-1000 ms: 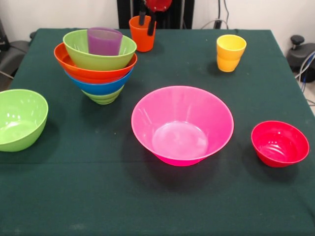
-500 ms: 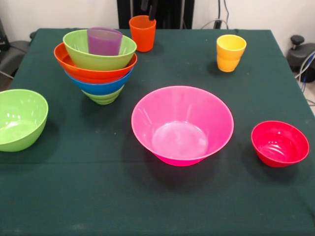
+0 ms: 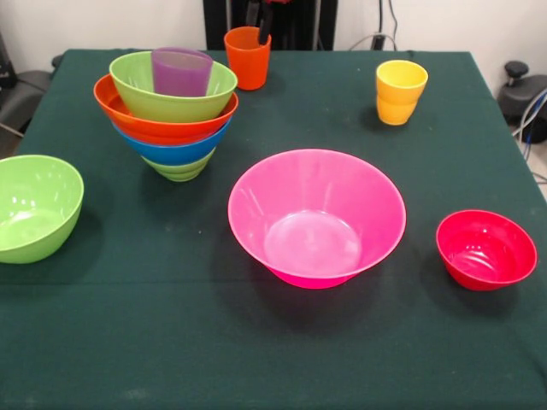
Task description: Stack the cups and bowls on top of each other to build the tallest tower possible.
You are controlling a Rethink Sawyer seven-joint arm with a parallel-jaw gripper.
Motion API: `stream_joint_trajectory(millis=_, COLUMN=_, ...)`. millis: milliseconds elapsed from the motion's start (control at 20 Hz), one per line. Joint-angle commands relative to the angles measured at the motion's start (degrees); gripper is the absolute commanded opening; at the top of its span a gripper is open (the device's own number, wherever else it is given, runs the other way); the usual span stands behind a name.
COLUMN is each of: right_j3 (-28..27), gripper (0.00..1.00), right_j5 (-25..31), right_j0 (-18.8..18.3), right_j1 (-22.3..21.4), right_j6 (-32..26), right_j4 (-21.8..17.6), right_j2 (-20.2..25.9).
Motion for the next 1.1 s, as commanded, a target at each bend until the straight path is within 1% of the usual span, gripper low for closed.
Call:
stream_joint_trajectory(millis=50, right_j3=1.1, gripper=1.0, right_j5=-5.1, right_j0=0.4, right_j1=5.7, right_j6=9.9, right_j4=2.6, right_j2=4.5)
stream_joint_trajectory(millis=150, right_j3=1.3, gripper=1.0, right_j5=-5.6, right_j0=-0.2, right_j1=6.1, right_j6=9.7, right_j4=2.8, right_j2=5.2)
stream_joint_trajectory(millis=350, right_j3=1.4, gripper=1.0, right_j5=-6.2, right_j0=-0.1, right_j1=6.5, right_j6=9.5, right_j4=3.1, right_j2=5.4)
stream_joint_trajectory(millis=550, right_j3=1.1, gripper=1.0, right_j5=-7.8, right_j0=-0.8, right_j1=7.7, right_j6=9.3, right_j4=2.8, right_j2=6.1)
stream_joint_trajectory(millis=750, right_j3=1.3, gripper=1.0, right_j5=-7.9, right_j0=-0.9, right_j1=7.8, right_j6=9.2, right_j4=2.8, right_j2=6.2)
stream_joint_trajectory(millis=900, right_j3=0.9, gripper=1.0, right_j5=-9.2, right_j0=-1.3, right_j1=9.2, right_j6=9.6, right_j4=2.9, right_j2=7.0)
stream_joint_trajectory(millis=950, right_j3=0.6, gripper=1.0, right_j5=-9.8, right_j0=-0.9, right_j1=10.0, right_j6=9.8, right_j4=3.1, right_j2=6.8)
stream_joint_trajectory(millis=1050, right_j3=-0.2, gripper=1.0, right_j5=-9.3, right_j0=0.5, right_j1=11.4, right_j6=10.1, right_j4=4.2, right_j2=6.1)
stream_joint_trajectory(millis=1100, right_j3=-0.7, gripper=1.0, right_j5=-10.2, right_j0=1.9, right_j1=12.5, right_j6=10.3, right_j4=4.6, right_j2=5.1)
